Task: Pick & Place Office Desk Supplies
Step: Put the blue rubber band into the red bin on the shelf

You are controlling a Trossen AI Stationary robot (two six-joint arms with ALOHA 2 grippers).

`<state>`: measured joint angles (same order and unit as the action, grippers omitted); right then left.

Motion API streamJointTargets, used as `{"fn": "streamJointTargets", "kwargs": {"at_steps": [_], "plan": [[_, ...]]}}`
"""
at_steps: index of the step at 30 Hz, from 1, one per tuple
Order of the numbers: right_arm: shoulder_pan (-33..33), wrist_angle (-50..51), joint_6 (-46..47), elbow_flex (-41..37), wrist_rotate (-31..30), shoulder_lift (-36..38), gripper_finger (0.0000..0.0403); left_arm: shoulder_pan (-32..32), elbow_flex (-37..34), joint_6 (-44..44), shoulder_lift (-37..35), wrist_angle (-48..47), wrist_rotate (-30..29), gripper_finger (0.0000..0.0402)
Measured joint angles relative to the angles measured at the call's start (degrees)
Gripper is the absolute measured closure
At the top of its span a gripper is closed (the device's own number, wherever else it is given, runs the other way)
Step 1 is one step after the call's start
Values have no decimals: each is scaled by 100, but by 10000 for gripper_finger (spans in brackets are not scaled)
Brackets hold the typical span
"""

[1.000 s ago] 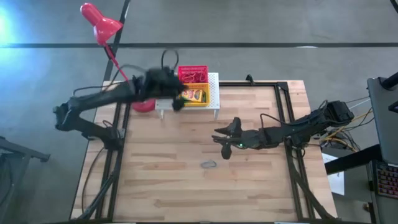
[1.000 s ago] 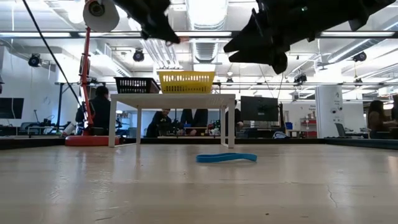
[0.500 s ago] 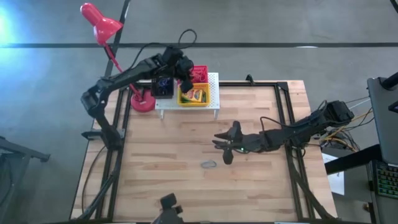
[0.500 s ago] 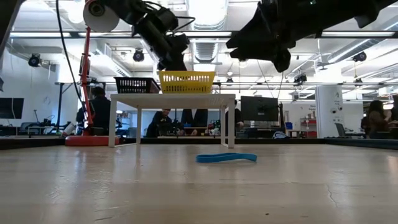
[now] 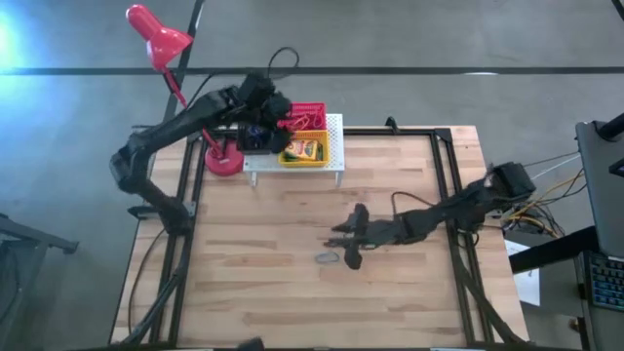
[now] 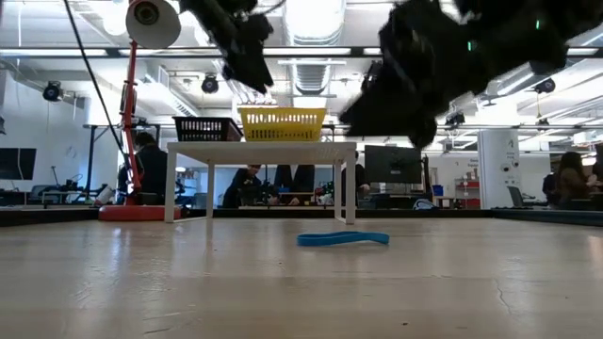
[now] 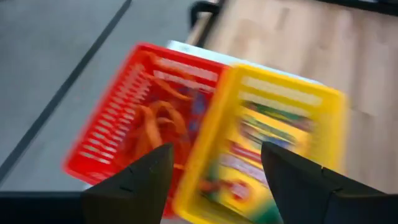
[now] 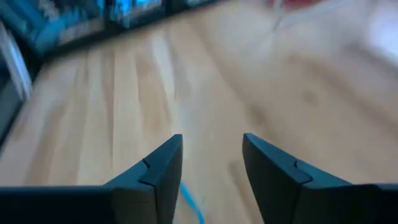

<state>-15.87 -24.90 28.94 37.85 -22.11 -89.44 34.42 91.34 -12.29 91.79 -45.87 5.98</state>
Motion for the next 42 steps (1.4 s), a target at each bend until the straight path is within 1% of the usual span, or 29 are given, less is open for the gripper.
{"fn": "streamJointTargets", "kwargs": {"at_steps": [3,6,11,13,15,18,20,23,25,28,32,33,36,39,41,42], "plan": [[1,-62,-263,73,497,-546,220,-446,-541,121,-521,131,2,156],[-1,-64,-829,246,1001,-1028,205,-1020,-1297,319,-1097,679,6,166],[15,-26,-1619,633,1181,-1675,197,-2088,-2796,479,-2026,2115,-25,183],[21,222,-1904,767,1427,-1780,197,-2499,-3369,531,-2324,2733,-30,188],[25,603,-1984,930,1592,-1837,197,-2862,-3886,533,-2555,3293,-41,192],[26,1387,-1924,1129,1635,-1818,197,-3327,-4556,633,-2765,4226,-61,196],[27,1773,-1909,1275,1659,-1804,200,-3568,-4918,635,-2822,4635,-58,198],[12,2252,-1804,1430,1658,-1780,219,-3776,-5330,634,-2820,5176,-61,199],[5,2367,-1710,1473,1655,-1780,243,-3812,-5529,636,-2810,5415,-80,199],[-3,2347,-1646,1476,1631,-1780,295,-3815,-5797,638,-2803,5463,-90,199],[-7,1937,-1547,1436,1587,-1798,370,-3819,-6151,638,-2780,5648,-96,199],[-11,1792,-1519,1434,1508,-1798,383,-3819,-6250,639,-2780,5767,-81,199],[-10,1310,-1310,1440,906,-1728,388,-3819,-6554,636,-2778,6256,-76,199],[44,1139,-1241,1531,261,-1658,390,-3813,-6810,636,-2678,6956,-83,196],[113,1120,-1238,1659,-19,-1636,391,-3813,-6881,640,-2565,7298,-82,189],[150,1106,-1239,1739,-64,-1614,390,-3813,-6886,665,-2489,7475,-83,183]]}}
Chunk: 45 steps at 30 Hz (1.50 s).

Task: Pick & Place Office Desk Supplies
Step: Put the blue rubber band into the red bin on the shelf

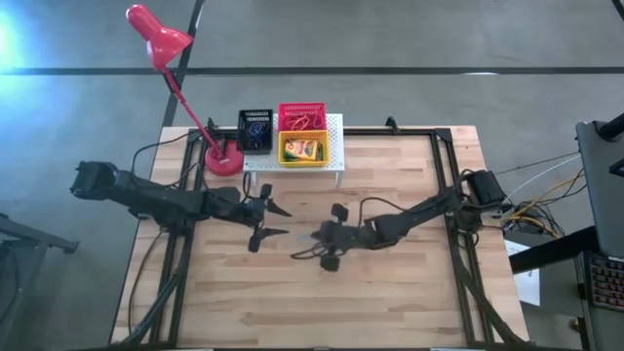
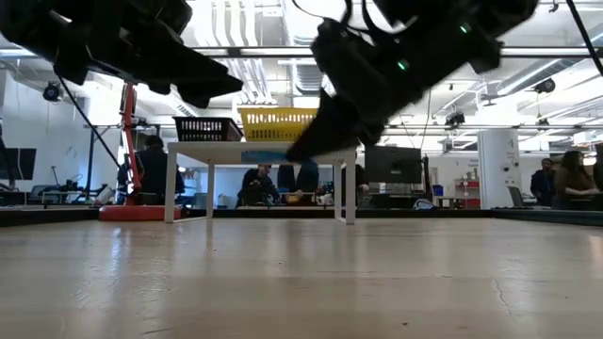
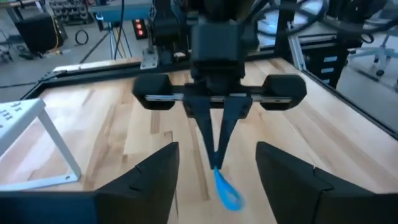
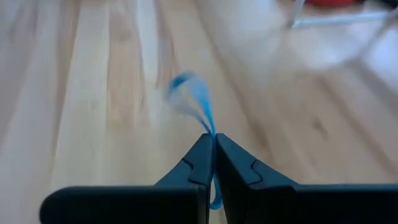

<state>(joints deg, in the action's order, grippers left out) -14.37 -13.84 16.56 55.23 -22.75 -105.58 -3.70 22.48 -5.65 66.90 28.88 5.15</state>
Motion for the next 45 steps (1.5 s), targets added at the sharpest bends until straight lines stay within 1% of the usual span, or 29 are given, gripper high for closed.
{"fn": "streamJointTargets", "kwargs": {"at_steps": [3,7,10,13,16,20,23,26,30,31,34,37,41,43,45], "plan": [[126,-9,-15,239,-21,15,390,1,30,16,258,237,-2,159],[267,157,-66,523,-32,15,390,2,190,15,618,222,-26,122],[332,443,-69,760,-37,15,390,0,275,16,819,101,-407,108],[338,767,-183,975,-37,15,390,0,354,15,917,-143,-932,111],[336,949,-212,1139,-37,15,390,3,385,-6,943,-338,-1052,131],[338,1067,-276,1236,-35,16,390,0,378,33,928,-368,-1034,180],[338,1062,-344,1268,-35,17,390,0,380,149,928,-393,-1032,231],[336,1063,-345,1261,-28,17,390,0,382,166,924,-398,-980,290],[338,1090,-296,1251,141,16,386,0,384,166,909,-414,-843,372],[338,1182,-242,1272,189,17,381,-1,397,172,899,-428,-781,386],[336,1661,12,1299,183,100,353,-14,591,310,826,-812,-712,393],[319,1731,357,1101,85,149,318,-20,1095,358,680,-1859,-750,396],[156,1536,1061,583,-455,117,282,128,2201,132,601,-3463,-1345,397],[30,1329,1483,287,-853,109,271,406,2848,-101,661,-4219,-1598,397],[-101,1140,1891,45,-1264,111,264,832,3484,-357,776,-4651,-1613,398]]}}
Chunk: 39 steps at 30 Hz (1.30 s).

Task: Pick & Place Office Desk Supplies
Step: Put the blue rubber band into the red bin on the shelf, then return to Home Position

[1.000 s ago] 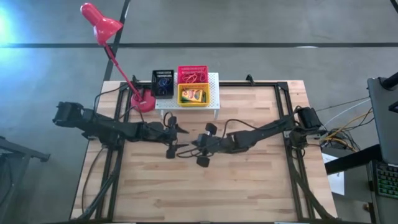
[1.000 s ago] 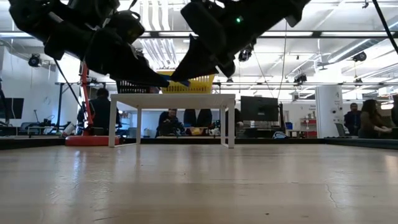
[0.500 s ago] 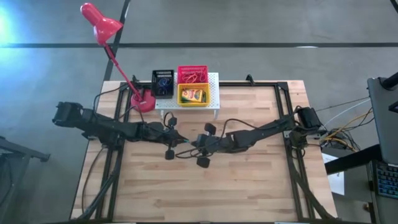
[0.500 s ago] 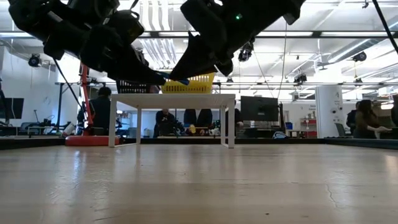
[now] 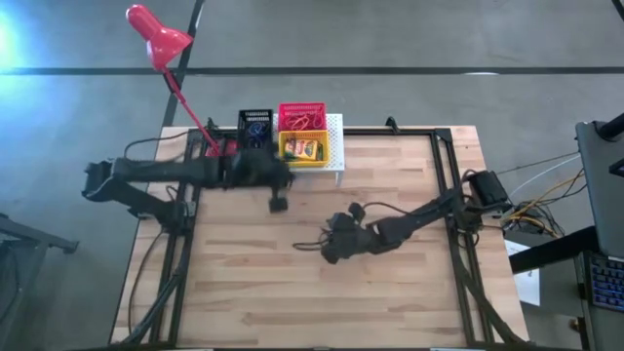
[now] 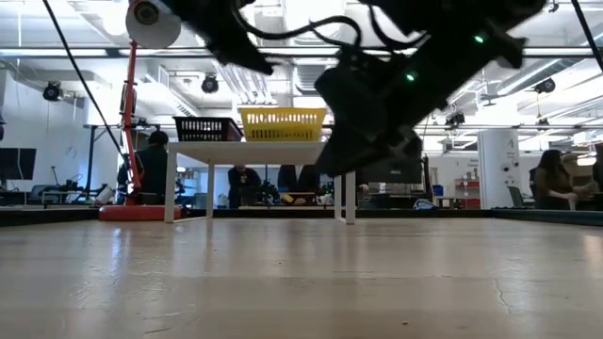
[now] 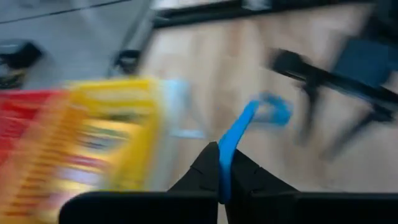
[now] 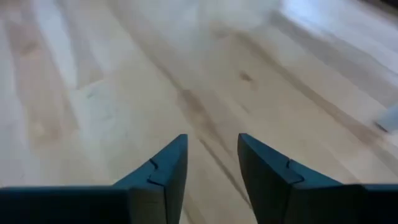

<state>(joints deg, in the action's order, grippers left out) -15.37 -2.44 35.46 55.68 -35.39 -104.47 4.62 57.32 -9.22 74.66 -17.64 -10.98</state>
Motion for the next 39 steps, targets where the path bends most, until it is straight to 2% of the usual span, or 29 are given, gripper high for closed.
{"fn": "streamJointTargets", "kwargs": {"at_steps": [4,9,12,15,18,25,28,31,35,39], "plan": [[-287,-263,497,-286,-655,11,259,1085,1054,-314,413,-266,251,398],[-506,-299,642,-321,-965,13,264,2399,2055,-747,1248,-336,915,398],[-527,-298,584,-241,-984,13,270,2933,2534,-777,1814,-476,1023,393],[-542,-290,476,-178,-983,20,276,3270,2935,-998,2290,-923,1046,378],[-557,-275,404,-131,-980,20,281,3389,3261,-1040,2563,-1421,1068,346],[-588,321,128,-118,-769,360,284,3373,3573,-1040,2385,-2144,1119,252],[-586,796,-68,-285,-405,827,288,3373,3560,-979,2056,-2341,1105,228],[-586,809,-572,-710,23,1414,300,3369,3497,-650,1752,-2577,1124,218],[-489,417,-1147,-1628,1239,2476,327,3275,3238,-360,1220,-2658,1208,220],[-382,-635,-1548,-2635,2542,3603,355,2978,2492,-159,576,-2109,1419,231]]}}
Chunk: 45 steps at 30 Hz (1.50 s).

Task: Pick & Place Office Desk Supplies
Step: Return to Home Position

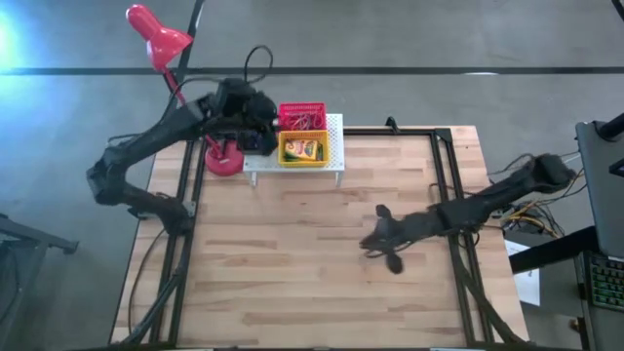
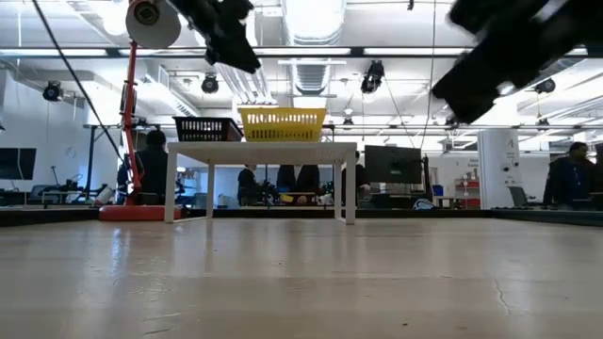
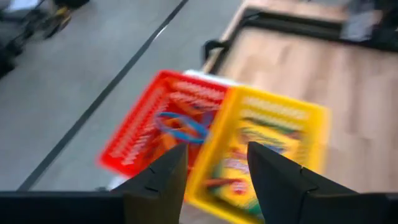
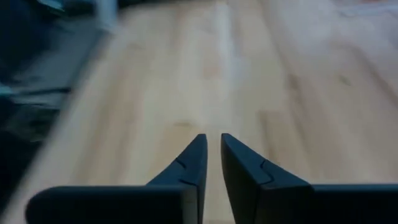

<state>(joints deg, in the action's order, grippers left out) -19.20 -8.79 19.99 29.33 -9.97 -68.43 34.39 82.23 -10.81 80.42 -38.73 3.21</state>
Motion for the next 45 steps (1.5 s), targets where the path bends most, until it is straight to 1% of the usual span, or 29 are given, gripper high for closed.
{"fn": "streamJointTargets", "kwargs": {"at_steps": [2,3,8,12,17,21,22,25,28,30,33,35,37,42,45], "plan": [[26,-329,-50,-412,391,552,366,-200,-482,78,-327,418,113,237],[30,-350,-52,-590,447,833,370,-305,-741,99,-494,691,136,239],[37,-381,-23,-1275,446,2270,381,-833,-1958,374,-1198,1868,137,243],[39,-409,98,-1780,443,3324,385,-1176,-2652,552,-1620,2505,154,243],[37,-408,233,-2368,444,4408,385,-1345,-3170,806,-1952,2811,138,243],[37,-630,100,-2864,500,5074,385,-1351,-3329,981,-2072,2824,138,243],[35,-468,-9,-2883,571,5216,385,-1351,-3356,983,-2089,2838,132,243],[39,-346,-252,-2882,797,5480,385,-1353,-3383,983,-2113,2843,135,243],[41,-333,-745,-2882,1324,5681,385,-1357,-3383,979,-2111,2824,135,243],[37,-98,-868,-2882,1585,5811,385,-1357,-3383,960,-2111,2849,133,243],[37,256,-441,-2882,1604,5964,385,-1357,-3383,957,-2111,2849,135,243],[39,299,81,-2882,1606,5981,385,-1357,-3383,957,-2111,2855,135,243],[39,309,395,-2882,1605,5964,385,-1357,-3383,955,-2111,2834,134,243],[39,318,422,-2882,1604,5961,385,-1357,-3383,953,-2111,2816,135,243],[39,323,221,-2882,1602,5961,385,-1357,-3383,935,-2111,2817,134,243]]}}
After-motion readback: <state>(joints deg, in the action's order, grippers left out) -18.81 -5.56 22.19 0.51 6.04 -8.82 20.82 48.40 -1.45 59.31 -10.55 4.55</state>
